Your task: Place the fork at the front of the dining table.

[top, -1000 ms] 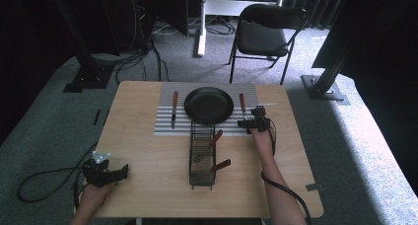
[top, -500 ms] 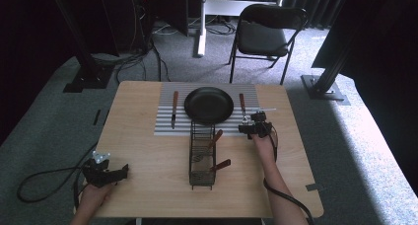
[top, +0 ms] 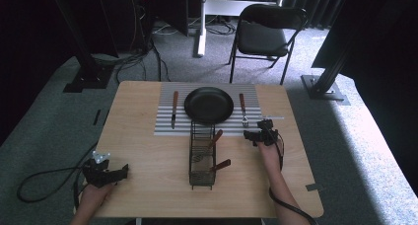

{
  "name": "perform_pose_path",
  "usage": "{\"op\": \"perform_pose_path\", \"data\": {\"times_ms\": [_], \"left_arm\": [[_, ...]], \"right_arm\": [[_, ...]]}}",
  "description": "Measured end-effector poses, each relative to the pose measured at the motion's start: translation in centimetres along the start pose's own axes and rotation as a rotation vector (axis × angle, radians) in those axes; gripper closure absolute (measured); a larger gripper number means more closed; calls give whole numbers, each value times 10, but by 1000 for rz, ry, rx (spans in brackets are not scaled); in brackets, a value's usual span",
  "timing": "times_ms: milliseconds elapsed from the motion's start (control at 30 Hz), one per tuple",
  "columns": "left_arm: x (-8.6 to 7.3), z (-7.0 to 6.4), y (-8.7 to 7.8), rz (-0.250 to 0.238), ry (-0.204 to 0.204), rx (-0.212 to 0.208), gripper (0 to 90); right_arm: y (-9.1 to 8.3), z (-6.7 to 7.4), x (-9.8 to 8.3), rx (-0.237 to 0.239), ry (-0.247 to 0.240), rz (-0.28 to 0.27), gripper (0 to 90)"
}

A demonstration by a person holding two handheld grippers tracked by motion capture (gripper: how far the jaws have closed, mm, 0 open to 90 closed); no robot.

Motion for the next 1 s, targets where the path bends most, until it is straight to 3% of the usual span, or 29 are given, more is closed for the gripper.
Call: {"op": "perform_pose_path", "data": {"times_ms": [833,1000], "left_arm": [[0,0,0,0,0,0,0],[0,0,0,0,0,0,0]], "right_arm": [[-26,-32,-40,-97,18,-47,129],[-35,-42,-48,-144,30,-78,128]]}}
Point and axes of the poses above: each handheld gripper's, and its own axes: y roughly forward along the jaws, x roughly out of its top, z roughly to its left, the point moved 6 cm from there along y, roughly forward along the jaws, and after that the axes turned 1 degree about -y, right-handed, at the moved point
